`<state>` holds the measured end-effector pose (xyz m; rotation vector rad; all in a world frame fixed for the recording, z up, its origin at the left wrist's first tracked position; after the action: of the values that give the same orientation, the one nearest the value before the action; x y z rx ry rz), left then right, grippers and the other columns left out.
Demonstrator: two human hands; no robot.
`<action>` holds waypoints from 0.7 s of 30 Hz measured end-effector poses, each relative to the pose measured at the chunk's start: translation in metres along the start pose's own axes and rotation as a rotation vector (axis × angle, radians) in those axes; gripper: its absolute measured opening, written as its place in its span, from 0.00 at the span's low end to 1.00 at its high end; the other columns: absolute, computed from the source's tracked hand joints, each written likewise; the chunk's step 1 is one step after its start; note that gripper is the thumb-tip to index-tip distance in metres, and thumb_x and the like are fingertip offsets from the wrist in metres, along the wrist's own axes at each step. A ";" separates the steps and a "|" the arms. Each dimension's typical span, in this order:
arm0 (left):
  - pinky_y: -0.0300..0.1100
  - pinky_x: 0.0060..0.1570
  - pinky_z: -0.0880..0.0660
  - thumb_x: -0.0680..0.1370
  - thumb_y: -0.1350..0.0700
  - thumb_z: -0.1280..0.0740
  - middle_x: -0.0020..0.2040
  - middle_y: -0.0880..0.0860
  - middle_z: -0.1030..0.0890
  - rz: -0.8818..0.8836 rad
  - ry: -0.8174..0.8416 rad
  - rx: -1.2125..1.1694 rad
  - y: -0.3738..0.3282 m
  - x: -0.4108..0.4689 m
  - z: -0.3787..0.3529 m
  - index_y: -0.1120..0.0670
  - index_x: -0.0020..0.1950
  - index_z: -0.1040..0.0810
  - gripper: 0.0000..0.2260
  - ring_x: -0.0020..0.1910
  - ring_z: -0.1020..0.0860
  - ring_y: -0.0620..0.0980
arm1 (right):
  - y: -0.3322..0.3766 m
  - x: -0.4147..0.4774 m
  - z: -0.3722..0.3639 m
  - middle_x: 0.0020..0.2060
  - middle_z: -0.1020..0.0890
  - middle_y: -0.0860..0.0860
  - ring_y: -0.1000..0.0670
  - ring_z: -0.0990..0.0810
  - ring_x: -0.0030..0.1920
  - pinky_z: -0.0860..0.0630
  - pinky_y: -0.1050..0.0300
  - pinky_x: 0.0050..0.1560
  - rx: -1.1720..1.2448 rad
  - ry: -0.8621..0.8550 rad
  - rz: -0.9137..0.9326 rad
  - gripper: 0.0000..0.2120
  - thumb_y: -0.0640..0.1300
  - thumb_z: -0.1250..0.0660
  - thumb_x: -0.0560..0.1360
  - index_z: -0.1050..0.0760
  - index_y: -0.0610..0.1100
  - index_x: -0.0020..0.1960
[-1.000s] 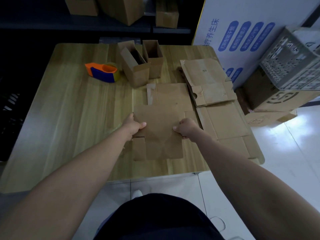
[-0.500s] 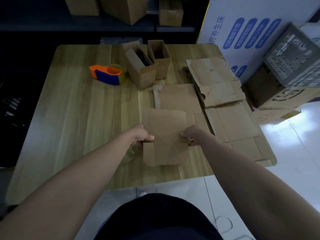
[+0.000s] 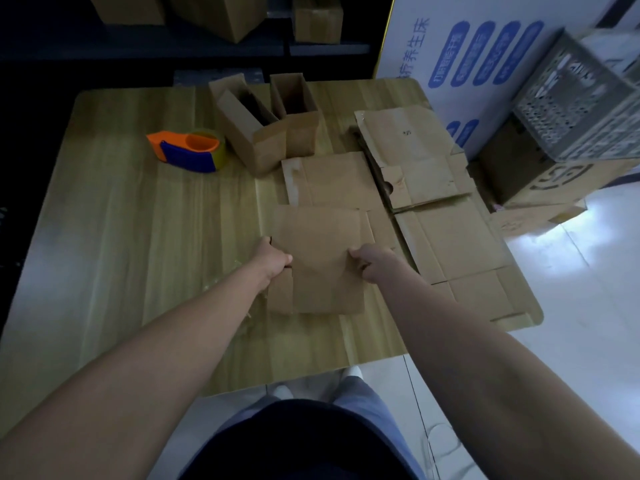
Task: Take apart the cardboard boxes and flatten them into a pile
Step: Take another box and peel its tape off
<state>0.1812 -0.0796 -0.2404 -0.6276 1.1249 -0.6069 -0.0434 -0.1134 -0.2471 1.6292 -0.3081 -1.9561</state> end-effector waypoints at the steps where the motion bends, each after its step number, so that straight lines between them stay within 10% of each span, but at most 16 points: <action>1: 0.48 0.61 0.28 0.74 0.67 0.32 0.63 0.58 0.25 -0.015 -0.025 0.003 -0.005 0.001 0.003 0.60 0.67 0.32 0.23 0.61 0.26 0.57 | 0.007 0.003 -0.003 0.66 0.28 0.40 0.41 0.29 0.68 0.31 0.52 0.65 0.037 0.028 0.030 0.20 0.41 0.37 0.80 0.33 0.33 0.68; 8: 0.51 0.51 0.23 0.72 0.67 0.29 0.55 0.58 0.21 0.187 0.097 0.025 0.016 -0.009 -0.017 0.62 0.58 0.28 0.16 0.54 0.22 0.57 | 0.001 0.021 0.015 0.50 0.22 0.42 0.45 0.23 0.58 0.27 0.46 0.63 -0.097 0.082 -0.066 0.05 0.41 0.37 0.80 0.27 0.39 0.52; 14: 0.49 0.42 0.19 0.71 0.61 0.26 0.53 0.61 0.20 0.163 0.256 0.260 0.029 -0.040 -0.074 0.64 0.56 0.26 0.17 0.48 0.19 0.58 | -0.034 0.018 0.070 0.41 0.24 0.41 0.43 0.20 0.46 0.24 0.52 0.58 -0.760 -0.008 -0.099 0.16 0.49 0.41 0.81 0.32 0.37 0.40; 17: 0.46 0.45 0.21 0.70 0.52 0.25 0.50 0.60 0.17 0.047 0.192 0.566 0.025 -0.047 -0.086 0.62 0.54 0.25 0.20 0.44 0.17 0.59 | -0.028 0.008 0.082 0.47 0.22 0.41 0.40 0.20 0.56 0.23 0.49 0.57 -0.803 -0.138 0.072 0.16 0.49 0.31 0.75 0.27 0.36 0.51; 21: 0.50 0.55 0.28 0.66 0.49 0.22 0.64 0.57 0.31 -0.306 -0.068 0.922 -0.007 -0.051 -0.088 0.57 0.67 0.37 0.37 0.62 0.28 0.58 | -0.025 -0.003 0.081 0.68 0.32 0.41 0.40 0.31 0.68 0.30 0.48 0.63 -0.761 -0.253 0.149 0.41 0.48 0.26 0.71 0.46 0.39 0.74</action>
<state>0.0814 -0.0609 -0.2303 -0.0088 0.5757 -1.2489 -0.1275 -0.1056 -0.2384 0.8499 0.2049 -1.8378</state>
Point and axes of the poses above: each hand's wrist, its own x-axis towards the middle knuckle, its own z-axis out of the back of the hand, y = z × x, the point moved 9 cm from there along x, towards the middle knuckle
